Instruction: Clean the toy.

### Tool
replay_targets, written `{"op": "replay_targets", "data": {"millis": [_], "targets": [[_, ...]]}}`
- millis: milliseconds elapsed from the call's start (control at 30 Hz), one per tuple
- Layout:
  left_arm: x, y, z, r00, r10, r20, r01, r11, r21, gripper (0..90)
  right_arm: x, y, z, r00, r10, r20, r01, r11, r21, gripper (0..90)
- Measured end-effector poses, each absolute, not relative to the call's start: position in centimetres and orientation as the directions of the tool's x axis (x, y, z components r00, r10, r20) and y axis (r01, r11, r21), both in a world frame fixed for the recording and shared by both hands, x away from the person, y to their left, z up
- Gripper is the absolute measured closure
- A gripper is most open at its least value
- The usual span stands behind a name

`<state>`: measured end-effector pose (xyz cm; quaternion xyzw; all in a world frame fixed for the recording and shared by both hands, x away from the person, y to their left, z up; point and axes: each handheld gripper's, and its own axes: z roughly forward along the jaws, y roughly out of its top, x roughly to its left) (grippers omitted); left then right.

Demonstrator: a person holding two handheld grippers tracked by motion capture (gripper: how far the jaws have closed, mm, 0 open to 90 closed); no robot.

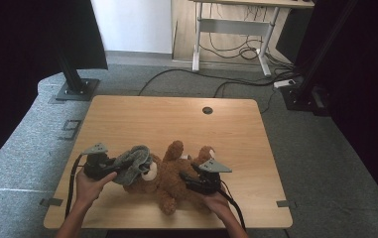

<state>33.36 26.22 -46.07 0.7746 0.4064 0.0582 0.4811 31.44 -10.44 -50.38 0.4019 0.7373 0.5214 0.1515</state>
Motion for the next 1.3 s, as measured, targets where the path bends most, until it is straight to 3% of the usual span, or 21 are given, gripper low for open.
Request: {"op": "replay_targets", "data": {"millis": [900, 1300], "targets": [[32.3, 29.7, -49.7, 0.582, 0.756, -0.298, 0.659, -0.225, 0.717, 67.7, 31.7, -10.5, -50.5, -0.616, 0.76, 0.208, 0.442, 0.115, 0.89, 41.4], [34.2, 29.9, -49.5, 0.553, 0.764, -0.332, 0.656, -0.153, 0.739, 67.6, 31.9, -10.6, -50.5, -0.609, 0.763, 0.215, 0.448, 0.108, 0.887, 41.2]]}}
